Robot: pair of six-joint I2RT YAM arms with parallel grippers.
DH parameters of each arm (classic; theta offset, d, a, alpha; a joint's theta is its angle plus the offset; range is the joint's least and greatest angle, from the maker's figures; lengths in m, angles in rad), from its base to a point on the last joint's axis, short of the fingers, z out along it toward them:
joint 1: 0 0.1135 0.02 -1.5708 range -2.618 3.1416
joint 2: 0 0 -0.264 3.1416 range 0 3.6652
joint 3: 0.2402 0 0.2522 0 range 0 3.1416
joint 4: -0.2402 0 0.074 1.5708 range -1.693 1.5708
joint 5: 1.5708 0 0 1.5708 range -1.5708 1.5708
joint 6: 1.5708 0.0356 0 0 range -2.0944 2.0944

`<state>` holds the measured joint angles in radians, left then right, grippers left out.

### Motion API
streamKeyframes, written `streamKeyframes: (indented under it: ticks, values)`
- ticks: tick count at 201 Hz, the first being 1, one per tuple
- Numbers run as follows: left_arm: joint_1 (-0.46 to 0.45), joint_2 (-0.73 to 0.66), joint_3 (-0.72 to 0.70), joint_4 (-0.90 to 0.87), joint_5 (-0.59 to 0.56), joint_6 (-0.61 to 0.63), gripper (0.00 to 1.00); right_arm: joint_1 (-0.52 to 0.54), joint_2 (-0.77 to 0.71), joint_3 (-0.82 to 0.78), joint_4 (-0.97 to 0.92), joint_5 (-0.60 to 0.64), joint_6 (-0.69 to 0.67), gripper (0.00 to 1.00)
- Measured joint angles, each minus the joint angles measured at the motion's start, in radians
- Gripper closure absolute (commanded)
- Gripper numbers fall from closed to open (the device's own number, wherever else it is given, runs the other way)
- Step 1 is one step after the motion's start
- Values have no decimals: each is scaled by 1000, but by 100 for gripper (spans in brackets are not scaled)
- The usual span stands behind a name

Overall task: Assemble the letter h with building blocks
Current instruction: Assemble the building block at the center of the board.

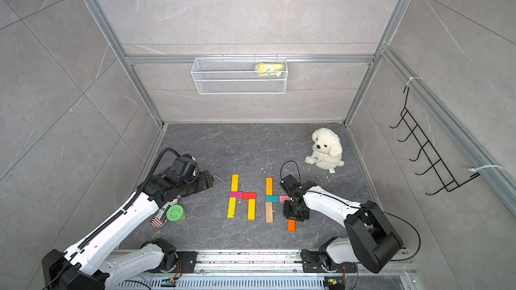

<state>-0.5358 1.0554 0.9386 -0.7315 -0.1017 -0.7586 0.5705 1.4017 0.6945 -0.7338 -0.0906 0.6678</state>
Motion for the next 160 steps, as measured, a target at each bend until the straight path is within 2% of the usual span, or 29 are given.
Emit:
streamKeyframes:
  ticks: [58,78,95,138,160]
  values:
    - [0,0,0,0,0,0,19,13,68,61,-6,19,-65,61]
    - [0,1,0,0,0,0,19,14,91,83,-6,38,-78,46]
    - [0,4,0,0,0,0,19,18,98,89,-9,53,-83,42]
    - [0,9,0,1,0,0,19,46,52,69,-25,64,-68,45]
    - [0,11,0,1,0,0,19,76,45,53,-26,64,-56,53]
